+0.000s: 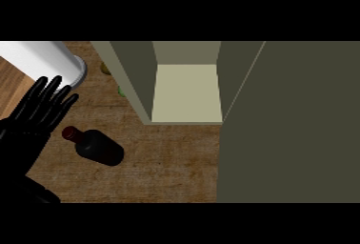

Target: Pick up the wine, place it into the cabinet and close the cabinet

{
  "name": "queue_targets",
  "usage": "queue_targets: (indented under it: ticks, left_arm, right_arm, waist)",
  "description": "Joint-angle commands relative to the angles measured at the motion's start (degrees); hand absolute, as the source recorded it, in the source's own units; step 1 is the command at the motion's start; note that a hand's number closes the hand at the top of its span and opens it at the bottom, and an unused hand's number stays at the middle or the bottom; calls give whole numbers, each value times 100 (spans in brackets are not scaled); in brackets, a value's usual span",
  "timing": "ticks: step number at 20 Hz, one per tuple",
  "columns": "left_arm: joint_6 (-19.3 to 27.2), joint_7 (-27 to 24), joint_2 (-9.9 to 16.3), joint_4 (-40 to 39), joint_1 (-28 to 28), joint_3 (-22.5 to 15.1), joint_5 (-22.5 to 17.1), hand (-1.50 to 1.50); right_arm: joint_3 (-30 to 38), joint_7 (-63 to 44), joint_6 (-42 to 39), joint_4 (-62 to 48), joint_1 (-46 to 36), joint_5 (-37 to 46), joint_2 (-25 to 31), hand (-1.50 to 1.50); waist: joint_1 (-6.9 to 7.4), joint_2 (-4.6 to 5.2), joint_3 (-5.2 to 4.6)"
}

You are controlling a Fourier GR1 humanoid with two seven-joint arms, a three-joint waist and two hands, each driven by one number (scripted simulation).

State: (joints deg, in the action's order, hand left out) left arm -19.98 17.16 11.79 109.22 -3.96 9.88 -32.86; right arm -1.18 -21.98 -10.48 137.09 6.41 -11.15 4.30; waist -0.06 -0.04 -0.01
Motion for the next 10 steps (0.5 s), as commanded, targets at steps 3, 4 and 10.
queue_targets:
  ticks: [3, 4, 10]
  left_arm:
    - [-481, -224, 150, -240, 401, 252, 34, -150]
    - [-274, 41, 369, -407, -128, 429, -129, -150]
    - [-788, -952, 139, -1516, -17, 343, 657, -150]
  right_arm:
    - [500, -108, -241, 239, 238, -678, 175, -150]
    - [-512, -64, 10, 584, 483, 340, -288, -150]
    - [-192, -260, 161, 83, -295, 183, -169, -150]
  waist:
    - [0, -2, 2]
    - [-14, -4, 1]
    - [1, 4, 0]
